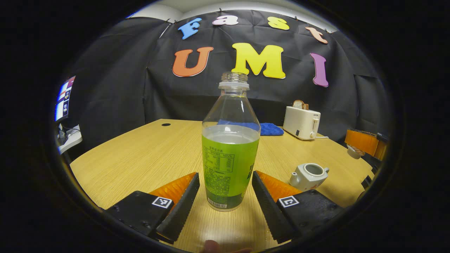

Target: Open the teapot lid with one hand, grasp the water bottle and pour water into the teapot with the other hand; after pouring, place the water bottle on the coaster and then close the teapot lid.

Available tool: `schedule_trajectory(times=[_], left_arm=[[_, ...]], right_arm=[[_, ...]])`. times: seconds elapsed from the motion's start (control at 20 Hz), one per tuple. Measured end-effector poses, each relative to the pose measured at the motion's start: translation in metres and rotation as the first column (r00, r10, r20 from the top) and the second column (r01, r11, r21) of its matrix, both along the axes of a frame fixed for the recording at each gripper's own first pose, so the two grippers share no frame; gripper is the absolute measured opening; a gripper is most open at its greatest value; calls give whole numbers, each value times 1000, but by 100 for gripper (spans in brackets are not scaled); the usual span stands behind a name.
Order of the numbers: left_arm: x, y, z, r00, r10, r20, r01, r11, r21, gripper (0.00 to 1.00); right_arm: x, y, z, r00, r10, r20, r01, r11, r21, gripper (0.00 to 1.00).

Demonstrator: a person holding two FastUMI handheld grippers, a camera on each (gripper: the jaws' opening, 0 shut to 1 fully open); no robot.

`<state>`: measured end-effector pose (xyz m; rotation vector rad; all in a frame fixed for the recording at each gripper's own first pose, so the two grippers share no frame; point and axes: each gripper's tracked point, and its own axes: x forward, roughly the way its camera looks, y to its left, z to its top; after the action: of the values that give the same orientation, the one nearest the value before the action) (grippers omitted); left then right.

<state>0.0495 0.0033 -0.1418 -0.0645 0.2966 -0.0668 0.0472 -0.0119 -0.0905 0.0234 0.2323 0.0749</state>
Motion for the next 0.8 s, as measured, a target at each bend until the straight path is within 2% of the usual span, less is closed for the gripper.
schedule_trajectory(times=[0.15,0.3,0.5,0.6,0.7,0.8], left_arm=[[3,4,0,1000,-6,-13,7,999,33,81],[3,8,4,999,-14,-34,17,995,100,79],[1,13,24,999,-37,-31,44,967,249,77],[3,20,37,998,-56,-31,64,921,384,77],[3,30,52,997,-67,-22,69,845,531,76],[3,33,57,995,-84,-51,97,768,633,76]], right_arm=[[-2,-6,4,1000,-1,11,1,1000,-3,0],[-5,-12,7,1000,0,12,0,1000,15,0],[-8,-22,7,1000,3,14,-4,1000,28,0],[-10,-27,7,1000,5,14,-5,1000,29,0],[-13,-35,6,1000,5,14,-5,1000,24,0],[-16,-43,6,1000,1,14,-2,1000,22,0]])
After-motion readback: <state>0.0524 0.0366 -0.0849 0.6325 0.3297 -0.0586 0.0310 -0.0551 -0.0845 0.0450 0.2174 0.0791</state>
